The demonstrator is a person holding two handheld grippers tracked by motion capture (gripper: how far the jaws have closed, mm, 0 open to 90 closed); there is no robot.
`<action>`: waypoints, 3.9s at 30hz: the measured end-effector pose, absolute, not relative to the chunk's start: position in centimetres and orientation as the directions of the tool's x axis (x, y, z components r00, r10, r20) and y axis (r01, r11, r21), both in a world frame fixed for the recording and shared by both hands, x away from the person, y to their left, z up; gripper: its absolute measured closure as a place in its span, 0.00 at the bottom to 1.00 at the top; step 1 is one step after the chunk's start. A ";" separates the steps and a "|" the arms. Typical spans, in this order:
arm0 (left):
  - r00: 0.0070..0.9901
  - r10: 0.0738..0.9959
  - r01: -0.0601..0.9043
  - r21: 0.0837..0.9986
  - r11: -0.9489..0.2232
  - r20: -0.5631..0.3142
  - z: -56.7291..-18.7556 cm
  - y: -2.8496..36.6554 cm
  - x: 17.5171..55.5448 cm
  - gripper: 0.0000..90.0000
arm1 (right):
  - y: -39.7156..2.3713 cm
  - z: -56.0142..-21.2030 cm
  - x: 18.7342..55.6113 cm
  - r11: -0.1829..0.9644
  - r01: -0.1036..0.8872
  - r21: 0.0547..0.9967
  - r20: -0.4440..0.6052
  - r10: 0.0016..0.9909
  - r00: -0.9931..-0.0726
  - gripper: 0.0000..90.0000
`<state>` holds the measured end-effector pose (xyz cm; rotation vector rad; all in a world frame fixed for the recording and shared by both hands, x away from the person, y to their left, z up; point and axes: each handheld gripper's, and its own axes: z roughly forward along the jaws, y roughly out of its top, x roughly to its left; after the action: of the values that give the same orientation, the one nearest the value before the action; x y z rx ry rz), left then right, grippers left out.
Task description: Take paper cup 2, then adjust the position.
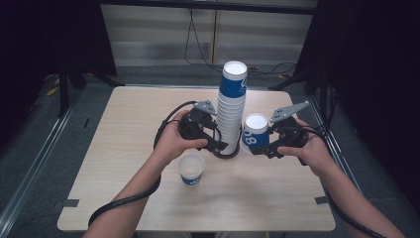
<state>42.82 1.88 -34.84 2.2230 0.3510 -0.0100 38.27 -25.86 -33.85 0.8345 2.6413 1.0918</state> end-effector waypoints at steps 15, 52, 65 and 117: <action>0.965 0.220 0.246 0.767 -0.593 -0.139 -35.5 1.8 42.2 0.19 | -25.1 -35.0 38.0 0.611 0.427 0.667 0.063 0.525 -0.849 0.22; 0.975 0.188 0.208 0.776 -0.595 -0.118 -34.8 0.9 41.2 0.18 | -24.3 -35.7 37.7 0.660 0.410 0.629 0.050 0.492 -0.869 0.22; 0.976 0.179 0.212 0.769 -0.603 -0.128 -34.6 0.6 41.4 0.18 | -24.2 -36.1 37.8 0.668 0.409 0.622 0.054 0.484 -0.873 0.22; 0.982 0.129 0.188 0.766 -0.615 -0.137 -34.7 -2.2 41.5 0.19 | -22.3 -36.7 37.7 0.722 0.375 0.582 0.045 0.432 -0.901 0.22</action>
<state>41.48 -2.19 -34.73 2.2405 0.2205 -0.0854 37.75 -22.32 -36.74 0.6643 2.8267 0.9242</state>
